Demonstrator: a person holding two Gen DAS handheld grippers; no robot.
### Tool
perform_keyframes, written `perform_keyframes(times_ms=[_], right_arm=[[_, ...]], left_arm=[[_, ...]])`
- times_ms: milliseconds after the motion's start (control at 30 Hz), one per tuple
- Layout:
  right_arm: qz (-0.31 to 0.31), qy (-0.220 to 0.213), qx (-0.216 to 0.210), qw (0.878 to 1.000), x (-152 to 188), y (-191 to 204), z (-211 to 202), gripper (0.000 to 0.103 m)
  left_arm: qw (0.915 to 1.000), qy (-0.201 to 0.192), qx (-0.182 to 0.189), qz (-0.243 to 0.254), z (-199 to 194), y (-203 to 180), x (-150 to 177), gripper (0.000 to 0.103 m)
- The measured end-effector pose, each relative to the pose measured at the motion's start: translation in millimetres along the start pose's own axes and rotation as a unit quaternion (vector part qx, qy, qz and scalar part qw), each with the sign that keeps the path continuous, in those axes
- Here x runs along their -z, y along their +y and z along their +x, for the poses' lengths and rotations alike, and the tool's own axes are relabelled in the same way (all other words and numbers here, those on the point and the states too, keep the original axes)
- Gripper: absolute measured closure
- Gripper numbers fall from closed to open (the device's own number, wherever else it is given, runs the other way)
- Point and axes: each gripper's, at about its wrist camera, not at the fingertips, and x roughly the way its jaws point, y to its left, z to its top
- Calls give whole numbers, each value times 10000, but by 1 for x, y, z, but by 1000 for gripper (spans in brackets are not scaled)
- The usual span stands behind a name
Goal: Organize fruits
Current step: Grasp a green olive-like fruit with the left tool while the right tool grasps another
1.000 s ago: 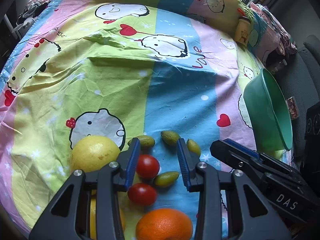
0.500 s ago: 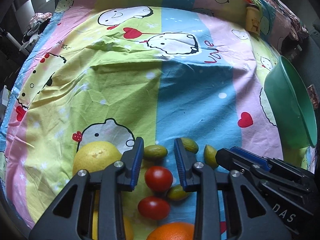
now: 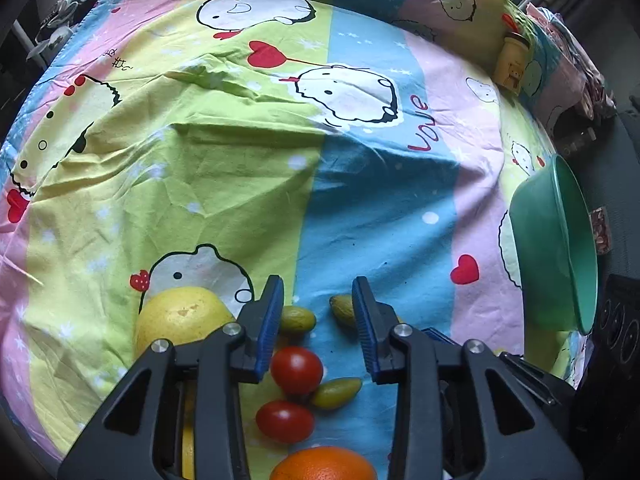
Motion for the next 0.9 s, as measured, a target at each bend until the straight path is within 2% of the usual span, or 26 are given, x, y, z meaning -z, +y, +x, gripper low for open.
perform_keyframes(times_ms=[133,200,267,367,533,633,900], right_arm=[[-107,12,180,9998,-3,5,6,76],[-146,43,240,9996,-4,5,9,76],[-250,-3,353,9991,-4,6,8,76],[-389,-54,429,9983,-2,6,6,83],[-351,-147,523,9979,-4,-4,-1,83],[-180,-196,428,9987,-9,-16,-7,83],[239,-497,121,9984,-16,-38,-32,83]], left_arm=[[9996,143,-195,117,4,-10,1,65],[9995,235,-110,184,5,-14,1,55],[9987,329,-215,315,9,-18,-1,53],[9957,587,-481,539,16,-20,-6,54],[9870,840,-780,1130,16,-32,-8,54],[9861,992,-830,1045,19,-32,-10,55],[9905,944,-544,836,26,-43,-16,64]])
